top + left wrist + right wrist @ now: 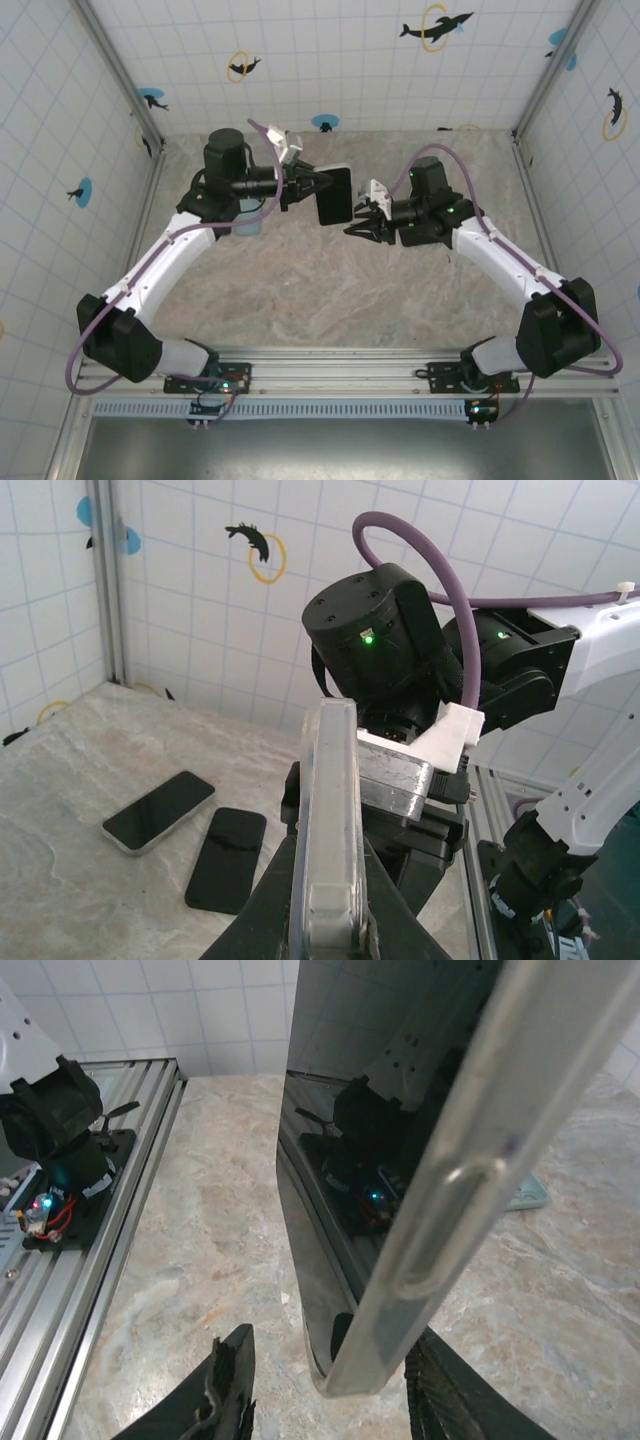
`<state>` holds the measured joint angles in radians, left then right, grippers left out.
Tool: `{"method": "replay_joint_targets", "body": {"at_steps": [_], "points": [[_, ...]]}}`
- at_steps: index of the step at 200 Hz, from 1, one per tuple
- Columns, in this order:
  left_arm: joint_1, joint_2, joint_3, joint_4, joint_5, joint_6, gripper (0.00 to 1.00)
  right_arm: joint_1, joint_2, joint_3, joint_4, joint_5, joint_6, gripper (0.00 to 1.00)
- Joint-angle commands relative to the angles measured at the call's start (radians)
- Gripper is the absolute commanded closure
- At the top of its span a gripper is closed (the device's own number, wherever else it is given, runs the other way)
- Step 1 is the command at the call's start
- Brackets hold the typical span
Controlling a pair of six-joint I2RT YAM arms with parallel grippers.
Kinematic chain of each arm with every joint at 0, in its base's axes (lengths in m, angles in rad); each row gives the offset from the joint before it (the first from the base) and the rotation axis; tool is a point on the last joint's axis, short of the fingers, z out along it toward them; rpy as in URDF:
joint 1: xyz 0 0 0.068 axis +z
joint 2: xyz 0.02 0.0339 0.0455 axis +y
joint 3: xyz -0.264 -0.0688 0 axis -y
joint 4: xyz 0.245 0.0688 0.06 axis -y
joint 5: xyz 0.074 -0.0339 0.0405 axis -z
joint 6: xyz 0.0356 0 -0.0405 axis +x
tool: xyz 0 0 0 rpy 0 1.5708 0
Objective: Take the phone out of the phone case
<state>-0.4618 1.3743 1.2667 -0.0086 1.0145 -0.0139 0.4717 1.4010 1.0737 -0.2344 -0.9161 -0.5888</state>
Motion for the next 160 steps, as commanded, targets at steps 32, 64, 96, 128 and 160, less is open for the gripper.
{"method": "replay_joint_targets", "body": {"at_steps": [32, 64, 96, 128, 160], "points": [[0.010, -0.043, 0.028, 0.035, 0.043, 0.014, 1.00, 0.013, 0.019, 0.049, -0.005, -0.029, -0.034, 0.70], [0.010, -0.040, 0.020, 0.061, 0.058, -0.012, 1.00, 0.017, 0.017, 0.051, 0.017, -0.027, -0.028, 0.72], [0.010, -0.039, 0.019, 0.061, 0.063, -0.019, 1.00, 0.015, 0.021, 0.055, 0.024, -0.028, -0.022, 0.73], [0.010, -0.039, 0.014, 0.062, 0.061, -0.024, 1.00, 0.013, 0.025, 0.057, 0.039, -0.031, -0.005, 0.75], [0.010, -0.034, 0.011, 0.082, 0.070, -0.044, 1.00, 0.012, 0.027, 0.055, 0.044, -0.034, 0.001, 0.78]]}}
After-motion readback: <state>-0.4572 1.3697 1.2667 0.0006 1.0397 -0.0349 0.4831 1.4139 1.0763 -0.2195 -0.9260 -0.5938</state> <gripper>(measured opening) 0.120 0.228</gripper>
